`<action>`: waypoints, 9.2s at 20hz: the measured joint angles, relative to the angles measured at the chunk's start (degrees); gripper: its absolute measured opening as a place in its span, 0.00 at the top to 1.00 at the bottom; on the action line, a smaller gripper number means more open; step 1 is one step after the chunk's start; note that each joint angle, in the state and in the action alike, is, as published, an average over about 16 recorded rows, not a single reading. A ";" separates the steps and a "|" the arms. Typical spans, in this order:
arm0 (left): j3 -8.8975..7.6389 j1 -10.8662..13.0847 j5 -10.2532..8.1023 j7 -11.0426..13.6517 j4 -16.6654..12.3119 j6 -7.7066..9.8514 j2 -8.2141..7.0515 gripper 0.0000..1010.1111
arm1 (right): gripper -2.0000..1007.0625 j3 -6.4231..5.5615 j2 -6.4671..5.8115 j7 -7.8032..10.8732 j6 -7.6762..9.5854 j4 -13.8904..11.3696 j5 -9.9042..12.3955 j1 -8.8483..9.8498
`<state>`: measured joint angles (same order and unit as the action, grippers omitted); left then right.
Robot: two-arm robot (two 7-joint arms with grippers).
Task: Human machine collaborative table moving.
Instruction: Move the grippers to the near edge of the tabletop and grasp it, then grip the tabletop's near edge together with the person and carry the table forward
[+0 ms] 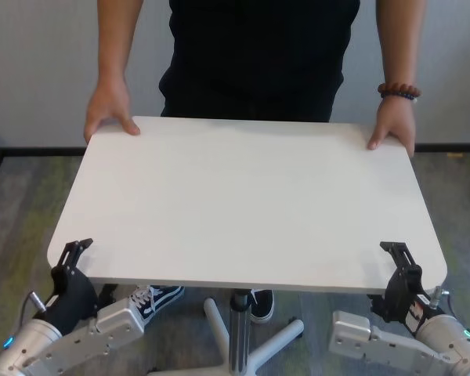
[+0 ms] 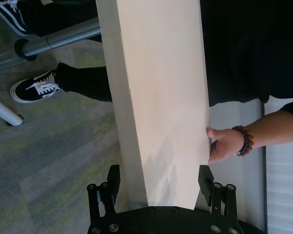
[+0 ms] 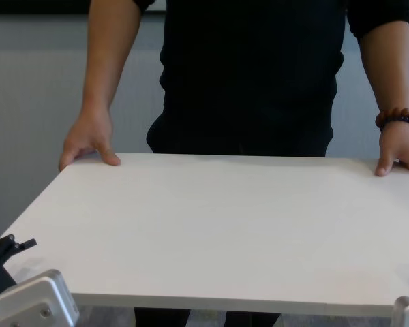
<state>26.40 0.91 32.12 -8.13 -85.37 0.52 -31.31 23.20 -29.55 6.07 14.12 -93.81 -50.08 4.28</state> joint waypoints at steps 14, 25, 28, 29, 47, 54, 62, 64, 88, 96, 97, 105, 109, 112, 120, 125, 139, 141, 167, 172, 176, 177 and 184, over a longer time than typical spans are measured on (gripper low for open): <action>0.00 0.00 0.00 0.00 0.00 0.00 0.00 0.01 | 0.00 -0.80 0.55 0.89 -0.99 0.18 0.46 0.22; 0.00 0.00 0.00 0.00 0.00 0.00 0.00 0.02 | 0.05 -0.69 0.50 0.71 -0.78 0.17 0.34 0.21; 0.00 0.00 0.00 0.00 0.00 0.00 0.00 0.05 | 0.10 -0.67 0.49 0.67 -0.74 0.17 0.30 0.20; 0.00 0.00 0.00 0.00 0.00 0.00 0.00 0.06 | 0.11 -0.66 0.48 0.66 -0.72 0.17 0.29 0.20; 0.01 0.01 0.01 0.02 0.00 0.00 0.00 0.48 | 0.58 -0.54 0.42 0.55 -0.57 0.15 0.16 0.19; 0.01 0.01 0.03 0.03 0.00 0.01 0.00 0.56 | 0.64 -0.53 0.41 0.54 -0.56 0.16 0.14 0.19; 0.01 0.01 0.04 0.04 0.00 0.01 0.00 0.59 | 0.64 -0.53 0.41 0.54 -0.56 0.15 0.15 0.19; 0.01 0.01 0.03 0.03 0.00 0.01 0.00 0.59 | 0.64 -0.53 0.41 0.54 -0.56 0.14 0.15 0.19; -0.42 -0.15 2.83 -0.58 -0.20 0.37 0.51 0.59 | 0.64 -0.81 2.12 0.82 -2.48 2.16 -0.85 -0.94; -1.52 -0.41 3.30 -0.14 -0.76 -0.56 1.36 0.59 | 0.64 -2.25 2.82 1.20 -4.10 2.01 -0.22 -1.41; -1.66 -0.53 3.30 0.02 -0.82 -0.64 1.53 0.59 | 0.64 -2.41 2.85 1.37 -4.38 1.95 -0.05 -1.59; -2.39 -2.59 3.20 2.28 -0.97 -0.95 3.41 0.59 | 0.64 -2.84 2.71 3.38 -6.64 2.45 1.47 -4.56; -2.44 -4.29 3.33 3.56 -0.56 -1.05 4.69 0.59 | 0.64 -2.56 2.52 4.52 -7.60 3.52 2.26 -6.66; -2.38 -5.64 3.57 4.39 0.06 -1.12 5.72 0.59 | 0.64 -2.27 2.22 5.29 -8.18 4.59 2.81 -8.24; -2.18 -9.51 4.84 5.36 3.16 -1.21 8.83 0.59 | 0.64 -1.27 1.19 6.72 -9.53 7.98 3.75 -12.38; -2.22 -11.75 5.80 5.32 5.73 -1.29 10.77 0.59 | 0.64 -0.36 0.40 7.47 -10.53 10.10 3.95 -14.99; -1.53 -17.55 9.15 3.84 13.48 -2.61 15.75 0.59 | 0.64 2.53 0.29 6.92 -13.33 18.63 4.17 -21.82; -1.28 -18.42 9.63 3.61 14.77 -2.91 16.32 0.59 | 0.64 2.86 0.54 6.59 -13.82 20.19 4.35 -22.80; 0.87 -25.24 11.32 2.01 27.35 -4.00 19.23 0.59 | 0.64 6.50 4.00 2.07 -20.22 37.65 7.29 -32.43; 1.26 -26.09 11.77 1.34 28.98 -3.63 19.67 0.59 | 0.64 7.10 4.51 1.40 -21.13 40.41 7.45 -34.09; 1.49 -26.58 12.09 0.92 29.88 -3.29 19.85 0.59 | 0.64 7.71 4.97 0.94 -21.90 42.40 7.48 -35.27; 1.53 -26.68 12.16 0.85 30.07 -3.21 19.88 0.59 | 0.64 7.87 5.09 0.84 -22.07 42.85 7.49 -35.53; 1.80 -27.09 12.55 0.58 30.93 -2.69 19.93 0.59 | 0.64 8.99 5.85 0.35 -22.98 45.32 7.54 -36.88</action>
<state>28.19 -26.18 44.68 -7.55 -54.43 -2.17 -11.38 32.19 -23.71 6.42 -8.87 -48.49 -42.54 -32.61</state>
